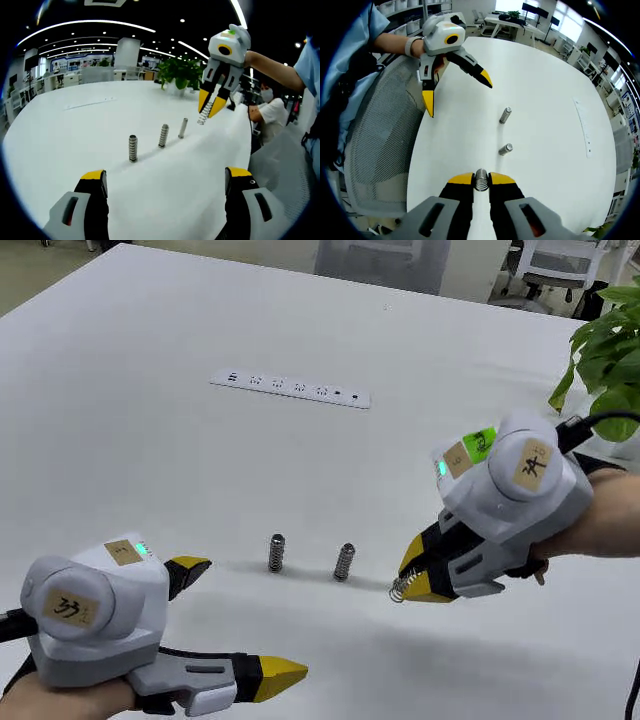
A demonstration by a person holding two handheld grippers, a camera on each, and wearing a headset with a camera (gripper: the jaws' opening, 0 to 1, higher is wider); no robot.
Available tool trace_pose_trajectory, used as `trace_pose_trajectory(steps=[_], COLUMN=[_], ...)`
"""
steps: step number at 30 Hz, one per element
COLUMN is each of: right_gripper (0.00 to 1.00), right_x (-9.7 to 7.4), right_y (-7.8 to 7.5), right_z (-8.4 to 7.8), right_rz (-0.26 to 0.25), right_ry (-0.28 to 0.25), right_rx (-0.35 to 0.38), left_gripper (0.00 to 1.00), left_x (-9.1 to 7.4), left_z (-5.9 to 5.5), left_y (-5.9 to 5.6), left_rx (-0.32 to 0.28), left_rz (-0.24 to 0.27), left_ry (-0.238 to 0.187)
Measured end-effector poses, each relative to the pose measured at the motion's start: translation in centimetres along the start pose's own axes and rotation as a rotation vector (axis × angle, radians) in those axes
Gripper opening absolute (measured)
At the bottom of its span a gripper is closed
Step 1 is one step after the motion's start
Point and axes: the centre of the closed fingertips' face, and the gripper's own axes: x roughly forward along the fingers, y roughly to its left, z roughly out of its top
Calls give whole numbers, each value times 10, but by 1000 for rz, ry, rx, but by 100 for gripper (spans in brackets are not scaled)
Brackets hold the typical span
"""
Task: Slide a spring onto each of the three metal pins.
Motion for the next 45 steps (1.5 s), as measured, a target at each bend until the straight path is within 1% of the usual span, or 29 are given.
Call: trace_pose_trajectory(steps=[1, 2, 3, 6, 8, 9, 15, 18, 21, 24, 29, 36, 39, 42, 45], right_gripper=[12, 12, 12, 12, 12, 12, 12, 12, 12, 12, 12, 12, 12, 12, 12], right_x=[-1, 0, 0, -4, -5, -4, -2, 1, 1, 2, 5, 8, 11, 12, 14], right_y=[-4, -11, -15, -22, -24, -29, -35, -37, -40, -42, -40, -41, -39, -39, -40], right_z=[-1, -4, -6, -10, -12, -14, -17, -21, -28, -29, -32, -30, -29, -31, -33], right_rz=[-5, -8, -10, -13, -15, -18, -3, 11, 17, 27, 42, 55, 62, 64, 67], right_ry=[8, 20, 27, 61, 75, 90, 129, 149, 185, 189, 205, 205, 210, 219, 223], right_rx=[-4, -9, -14, -35, -39, -50, -70, -73, -83, -74, -81, -83, -87, -93, -92], left_gripper=[100, 100, 100, 100, 100, 100, 100, 100, 100, 100, 99, 99, 98, 98, 98], left_x=[0, 0, 0, 0, -1, -1, -2, -3, -2, -2, -1, 0, 0, 0, 0], left_z=[0, 0, -1, -4, -4, -3, -3, -5, -6, -7, -8, -8, -9, -11, -10], left_y=[0, 1, 0, 1, 1, 2, 7, 9, 7, 7, 5, 3, 2, 3, 2], left_rx=[-4, -6, -4, 4, -2, -2, -9, -13, -14, -17, -21, -26, -26, -22, -27], left_rz=[1, 4, 4, 3, 3, 6, 18, 16, 11, 9, 9, 2, -3, -2, -5], left_ry=[0, 1, 1, 7, 5, 1, -8, -4, 0, 3, 6, 9, 16, 22, 22])
